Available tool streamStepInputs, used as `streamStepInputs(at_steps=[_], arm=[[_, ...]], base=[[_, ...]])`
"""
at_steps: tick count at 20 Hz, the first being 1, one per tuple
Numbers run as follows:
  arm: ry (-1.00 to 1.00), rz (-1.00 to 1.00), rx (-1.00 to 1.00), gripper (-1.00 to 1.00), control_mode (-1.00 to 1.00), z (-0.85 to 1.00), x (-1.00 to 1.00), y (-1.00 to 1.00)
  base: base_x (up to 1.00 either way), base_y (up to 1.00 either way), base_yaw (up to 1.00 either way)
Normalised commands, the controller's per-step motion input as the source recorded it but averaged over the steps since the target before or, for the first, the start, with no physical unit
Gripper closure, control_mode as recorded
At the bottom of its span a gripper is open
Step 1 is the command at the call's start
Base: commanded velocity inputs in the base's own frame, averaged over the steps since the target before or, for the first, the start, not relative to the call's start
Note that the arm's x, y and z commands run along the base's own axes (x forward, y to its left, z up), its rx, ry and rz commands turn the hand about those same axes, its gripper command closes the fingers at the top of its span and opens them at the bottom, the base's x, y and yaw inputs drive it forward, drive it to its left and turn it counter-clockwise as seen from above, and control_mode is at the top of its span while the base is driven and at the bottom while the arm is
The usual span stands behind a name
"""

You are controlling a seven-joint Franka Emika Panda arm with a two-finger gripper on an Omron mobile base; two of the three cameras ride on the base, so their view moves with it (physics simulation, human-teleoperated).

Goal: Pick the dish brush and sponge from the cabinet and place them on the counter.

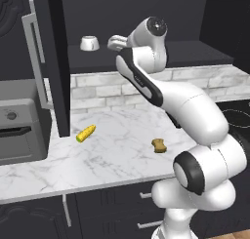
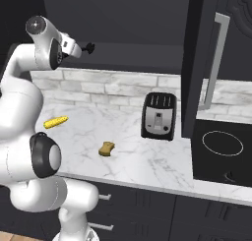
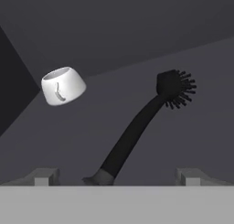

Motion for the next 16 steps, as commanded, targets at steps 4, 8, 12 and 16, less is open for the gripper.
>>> streamStepInputs(at_steps=[4, 8, 12, 16], arm=[[0.02, 0.00, -0.02, -1.00, -1.00, -0.10, 0.12, 0.05], [0.03, 0.00, -0.03, -1.00, -1.00, -0.14, 0.14, 0.07], [0.04, 0.00, -0.02, -1.00, -1.00, -0.12, 0.17, 0.05], [0.02, 0.00, -0.02, -1.00, -1.00, -0.10, 0.17, 0.01]], base=[[0.00, 0.00, 0.00], [0.00, 0.00, 0.00], [0.00, 0.00, 0.00], [0.00, 0.00, 0.00]])
